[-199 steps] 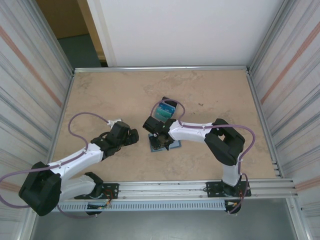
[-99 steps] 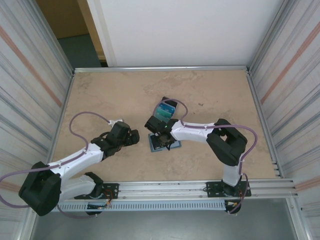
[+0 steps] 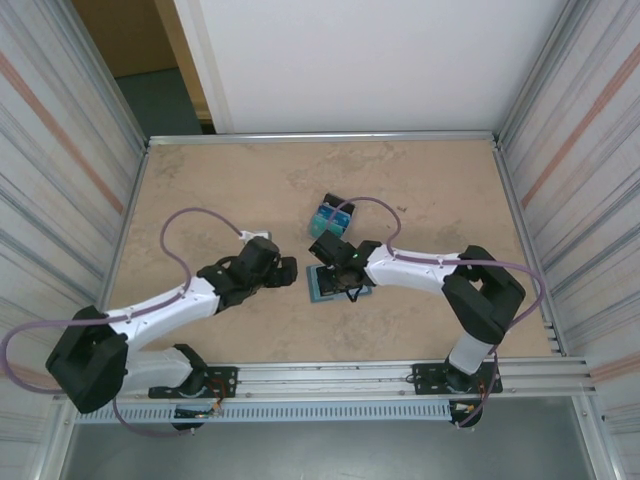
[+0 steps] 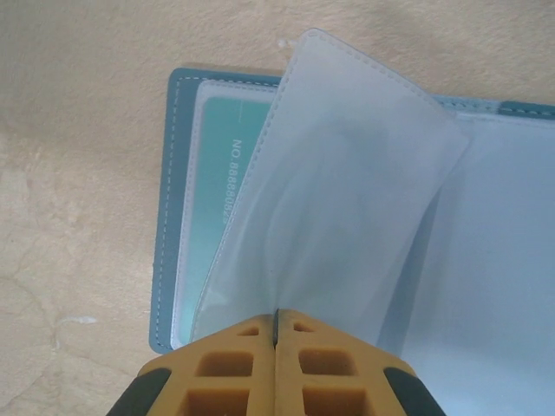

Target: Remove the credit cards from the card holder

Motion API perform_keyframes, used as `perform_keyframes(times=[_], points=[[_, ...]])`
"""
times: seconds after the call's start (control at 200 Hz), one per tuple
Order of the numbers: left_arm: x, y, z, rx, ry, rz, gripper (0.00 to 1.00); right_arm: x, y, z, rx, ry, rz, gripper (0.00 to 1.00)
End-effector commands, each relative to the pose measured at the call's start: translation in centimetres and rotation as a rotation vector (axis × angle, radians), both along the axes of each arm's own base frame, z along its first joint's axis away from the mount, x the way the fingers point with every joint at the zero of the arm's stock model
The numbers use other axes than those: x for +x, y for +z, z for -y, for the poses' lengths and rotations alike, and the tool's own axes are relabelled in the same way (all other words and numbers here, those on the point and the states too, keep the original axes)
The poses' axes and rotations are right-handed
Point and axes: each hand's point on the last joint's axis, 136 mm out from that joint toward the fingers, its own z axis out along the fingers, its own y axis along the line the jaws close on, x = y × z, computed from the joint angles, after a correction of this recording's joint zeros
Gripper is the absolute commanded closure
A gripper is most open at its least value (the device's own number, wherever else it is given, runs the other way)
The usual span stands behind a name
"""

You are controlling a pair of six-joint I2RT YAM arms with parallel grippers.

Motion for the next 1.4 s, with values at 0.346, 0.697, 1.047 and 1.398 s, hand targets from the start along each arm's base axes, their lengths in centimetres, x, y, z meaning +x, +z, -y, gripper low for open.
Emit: perform_keyframes(times=[0.346, 0.697, 1.047, 1.398], points=[[0.7, -2.6, 5.1, 0.183, -0.142, -0.012, 0.01, 0.2, 0.6, 1.1, 0.152, -0.097, -0.009, 1.0], [0.9, -4.7, 7.5, 0.161, -0.209, -0.045, 0.01, 0.1, 0.2, 1.2, 0.155, -0.098, -0.017, 1.0], [0.5, -7.2, 6.4, 0.205, -0.17, -0.129, 0.01, 0.3, 0.4, 2.0, 0.145, -0.123, -0.013, 1.0], [0.2, -7.5, 6.0, 0.211, -0.167, -0.147, 0.01, 0.3, 0.4, 4.9, 0.109, -0.211, 0.032, 0.91]])
